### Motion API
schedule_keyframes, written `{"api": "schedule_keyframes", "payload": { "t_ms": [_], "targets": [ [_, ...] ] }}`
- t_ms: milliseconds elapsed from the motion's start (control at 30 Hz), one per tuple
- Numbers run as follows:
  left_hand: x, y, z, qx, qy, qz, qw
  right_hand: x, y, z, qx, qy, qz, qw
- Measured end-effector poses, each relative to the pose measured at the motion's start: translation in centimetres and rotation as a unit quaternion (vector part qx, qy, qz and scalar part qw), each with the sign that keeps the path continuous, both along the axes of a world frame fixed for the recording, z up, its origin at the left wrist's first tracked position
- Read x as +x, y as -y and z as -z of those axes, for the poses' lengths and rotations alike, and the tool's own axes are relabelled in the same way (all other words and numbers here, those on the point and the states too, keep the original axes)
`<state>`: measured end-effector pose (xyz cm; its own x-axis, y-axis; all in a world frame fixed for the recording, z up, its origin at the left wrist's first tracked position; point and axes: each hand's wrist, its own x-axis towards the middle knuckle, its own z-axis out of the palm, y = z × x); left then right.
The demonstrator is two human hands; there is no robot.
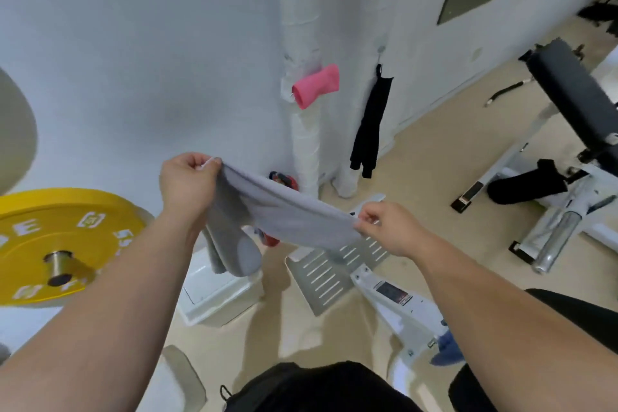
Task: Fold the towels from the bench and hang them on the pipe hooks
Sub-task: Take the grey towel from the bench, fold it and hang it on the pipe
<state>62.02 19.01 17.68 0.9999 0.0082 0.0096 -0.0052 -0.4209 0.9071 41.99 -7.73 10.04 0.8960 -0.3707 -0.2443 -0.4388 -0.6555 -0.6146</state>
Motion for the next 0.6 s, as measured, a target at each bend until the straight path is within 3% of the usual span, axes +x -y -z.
{"api": "schedule_keyframes", "payload": {
  "t_ms": [67, 167, 267, 400, 600],
  "targets": [
    [1.7, -2.4, 1.9, 0.011, -0.052, 0.007, 0.999, 2.0, -1.8, -0.3, 0.002, 0.013, 0.022, 1.000],
    [2.4, -4.2, 3.9, 0.010, -0.115, 0.091, 0.989, 4.9, -5.7, -1.9, 0.065, 0.073, 0.037, 0.995],
    [1.1, -4.5, 4.1, 0.015, -0.125, 0.187, 0.974, 6.9, -10.0, -4.0, 0.154, 0.116, 0.041, 0.980],
    [-0.9, -4.1, 3.2, -0.038, -0.119, 0.339, 0.932, 9.0, -14.4, -5.1, 0.192, 0.103, -0.015, 0.976],
    [0.0, -3.3, 3.5, -0.074, -0.132, 0.331, 0.931, 10.7, -14.2, -5.0, 0.171, 0.083, 0.002, 0.982]
  ]
}}
